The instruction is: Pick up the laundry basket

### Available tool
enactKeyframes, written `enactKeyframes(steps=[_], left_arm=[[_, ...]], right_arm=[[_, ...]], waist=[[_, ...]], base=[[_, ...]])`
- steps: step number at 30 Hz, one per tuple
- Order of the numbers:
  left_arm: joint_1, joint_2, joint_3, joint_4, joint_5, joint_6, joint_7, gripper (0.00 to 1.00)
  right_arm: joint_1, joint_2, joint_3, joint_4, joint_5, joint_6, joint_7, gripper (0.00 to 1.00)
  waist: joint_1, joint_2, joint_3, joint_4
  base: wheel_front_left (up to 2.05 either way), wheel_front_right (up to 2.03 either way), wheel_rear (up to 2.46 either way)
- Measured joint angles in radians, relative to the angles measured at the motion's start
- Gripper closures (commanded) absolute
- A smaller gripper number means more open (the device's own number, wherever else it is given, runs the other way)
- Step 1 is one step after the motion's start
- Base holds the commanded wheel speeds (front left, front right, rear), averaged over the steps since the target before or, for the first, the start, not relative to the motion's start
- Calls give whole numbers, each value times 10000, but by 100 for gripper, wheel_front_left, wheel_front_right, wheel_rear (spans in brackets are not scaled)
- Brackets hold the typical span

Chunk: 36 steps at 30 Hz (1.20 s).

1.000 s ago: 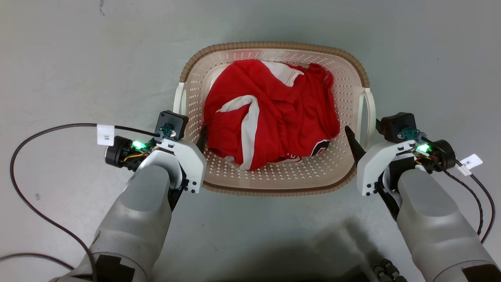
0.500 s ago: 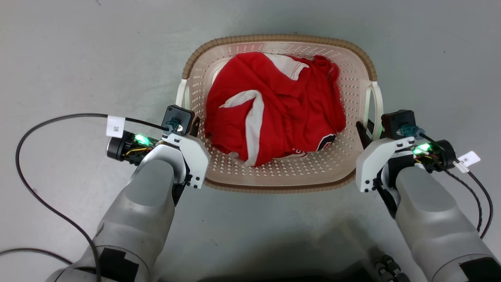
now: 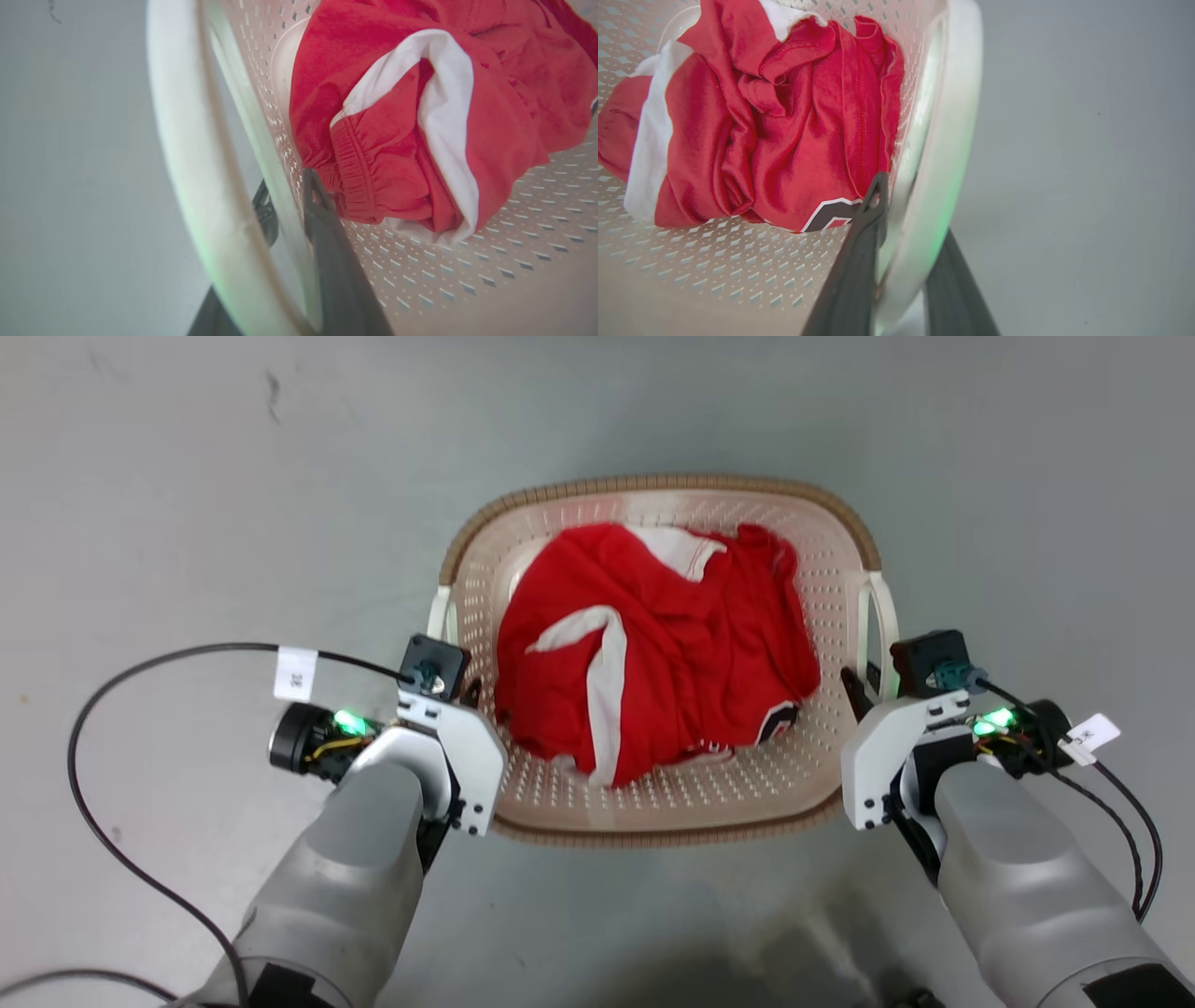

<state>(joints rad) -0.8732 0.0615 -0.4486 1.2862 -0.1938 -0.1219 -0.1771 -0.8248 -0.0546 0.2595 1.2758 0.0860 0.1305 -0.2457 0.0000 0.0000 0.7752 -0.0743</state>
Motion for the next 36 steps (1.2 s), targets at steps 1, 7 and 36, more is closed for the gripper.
enactKeyframes(steps=[1,7,36], left_arm=[[95,2,-123,-21,-150,0,69,100],[685,17,-897,-259,-1229,21,732,100],[2997,499,-3854,-1009,-5342,29,3758,100]], right_arm=[[41,-4,71,21,36,-2,63,100],[372,-23,428,115,389,-13,623,100],[2195,-117,3294,148,3058,-15,2928,100]], waist=[[0,0,-150,10],[0,0,-1189,109],[-3,1,-6648,312]], base=[[0,0,0],[0,0,0],[0,0,0]])
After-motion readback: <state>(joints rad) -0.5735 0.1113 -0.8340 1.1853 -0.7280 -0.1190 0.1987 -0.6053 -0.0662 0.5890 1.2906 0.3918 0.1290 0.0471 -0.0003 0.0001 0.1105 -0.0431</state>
